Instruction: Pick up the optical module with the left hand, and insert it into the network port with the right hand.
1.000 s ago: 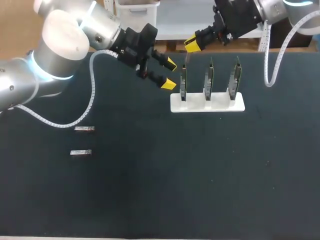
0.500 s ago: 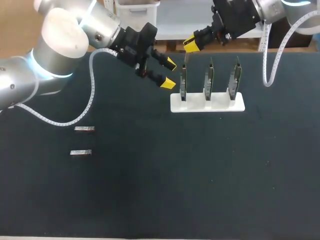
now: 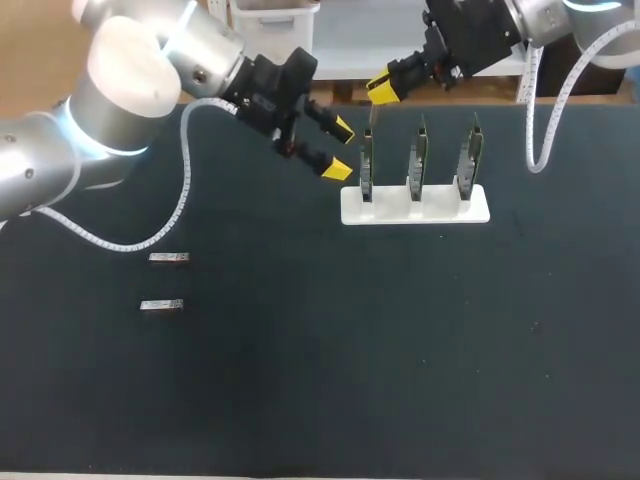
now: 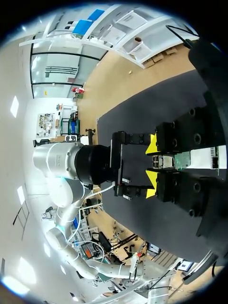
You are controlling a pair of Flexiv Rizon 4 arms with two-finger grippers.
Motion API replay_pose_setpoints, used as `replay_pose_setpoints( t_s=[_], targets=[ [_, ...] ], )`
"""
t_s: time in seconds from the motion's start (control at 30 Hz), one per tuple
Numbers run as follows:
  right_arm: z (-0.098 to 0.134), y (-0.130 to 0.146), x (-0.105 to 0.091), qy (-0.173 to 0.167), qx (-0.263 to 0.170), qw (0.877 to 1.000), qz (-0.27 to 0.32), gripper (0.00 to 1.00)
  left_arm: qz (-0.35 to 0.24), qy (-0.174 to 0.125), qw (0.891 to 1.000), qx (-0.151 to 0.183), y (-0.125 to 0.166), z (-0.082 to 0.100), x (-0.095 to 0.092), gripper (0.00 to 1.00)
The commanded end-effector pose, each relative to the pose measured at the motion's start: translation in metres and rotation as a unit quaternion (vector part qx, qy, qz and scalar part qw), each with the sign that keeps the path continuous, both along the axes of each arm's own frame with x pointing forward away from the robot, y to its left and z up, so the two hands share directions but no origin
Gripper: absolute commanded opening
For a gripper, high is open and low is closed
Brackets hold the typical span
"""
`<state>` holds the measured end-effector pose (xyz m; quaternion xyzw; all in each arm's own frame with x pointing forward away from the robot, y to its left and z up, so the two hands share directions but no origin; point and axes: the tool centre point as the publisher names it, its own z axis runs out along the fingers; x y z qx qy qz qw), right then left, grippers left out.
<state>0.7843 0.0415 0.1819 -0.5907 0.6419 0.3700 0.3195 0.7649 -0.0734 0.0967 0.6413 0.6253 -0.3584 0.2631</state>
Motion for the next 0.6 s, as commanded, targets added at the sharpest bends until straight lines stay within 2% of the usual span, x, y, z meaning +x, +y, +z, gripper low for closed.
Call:
replay_pose_setpoints(
  t_s=[0.03,0.6],
  targets=[
    [0.0005,-0.0001,0.0001,-0.001,0.000,1.000,0.000,0.00,-0.001,0.001,1.000,0.002,-0.0017,0.0002,0.0020,1.00],
    [-0.0026,0.0051,0.0039,-0.013,-0.007,1.000,0.015,0.00,-0.001,0.001,1.000,0.002,-0.0017,0.0002,0.0020,1.00]
  ],
)
